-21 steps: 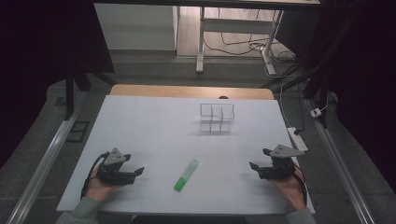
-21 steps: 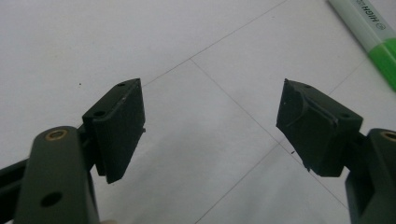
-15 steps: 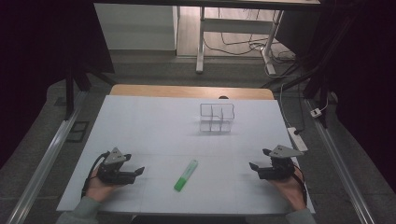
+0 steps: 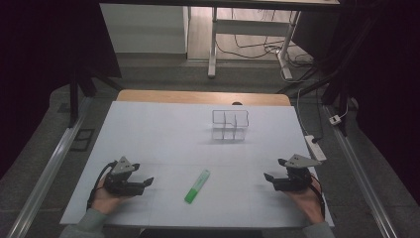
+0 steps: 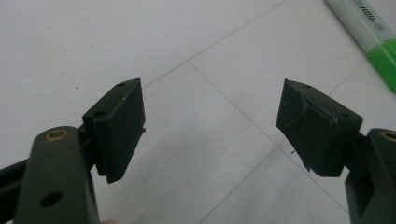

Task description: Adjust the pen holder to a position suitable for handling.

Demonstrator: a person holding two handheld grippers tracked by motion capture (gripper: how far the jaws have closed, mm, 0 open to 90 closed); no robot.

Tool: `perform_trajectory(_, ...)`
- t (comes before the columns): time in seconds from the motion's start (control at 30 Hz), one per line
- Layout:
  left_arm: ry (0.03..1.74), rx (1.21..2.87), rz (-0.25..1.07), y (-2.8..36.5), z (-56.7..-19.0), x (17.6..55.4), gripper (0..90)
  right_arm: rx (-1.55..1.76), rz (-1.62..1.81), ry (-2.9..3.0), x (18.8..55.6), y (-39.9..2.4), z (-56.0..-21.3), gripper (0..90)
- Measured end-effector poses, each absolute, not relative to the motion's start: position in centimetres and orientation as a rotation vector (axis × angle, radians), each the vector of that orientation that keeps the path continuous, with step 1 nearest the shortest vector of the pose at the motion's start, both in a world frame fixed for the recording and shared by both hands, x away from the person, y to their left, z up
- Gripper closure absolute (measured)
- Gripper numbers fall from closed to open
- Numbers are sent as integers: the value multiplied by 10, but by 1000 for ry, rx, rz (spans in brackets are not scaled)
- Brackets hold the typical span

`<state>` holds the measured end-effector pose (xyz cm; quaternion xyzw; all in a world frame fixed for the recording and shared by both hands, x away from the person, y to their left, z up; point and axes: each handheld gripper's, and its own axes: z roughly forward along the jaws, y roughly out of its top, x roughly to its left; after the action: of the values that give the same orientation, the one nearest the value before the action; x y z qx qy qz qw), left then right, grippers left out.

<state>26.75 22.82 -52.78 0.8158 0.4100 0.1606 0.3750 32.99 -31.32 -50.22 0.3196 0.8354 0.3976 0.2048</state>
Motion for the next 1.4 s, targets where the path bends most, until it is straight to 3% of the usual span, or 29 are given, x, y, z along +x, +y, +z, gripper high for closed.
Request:
perform_trajectory(0.63,1048,2091,411,227,-528,268,239,948,1130,2297,337,-306,-495,246)
perform_trajectory(1.4,1056,2098,412,228,-529,267,239,998,1139,2296,371,-274,-482,334)
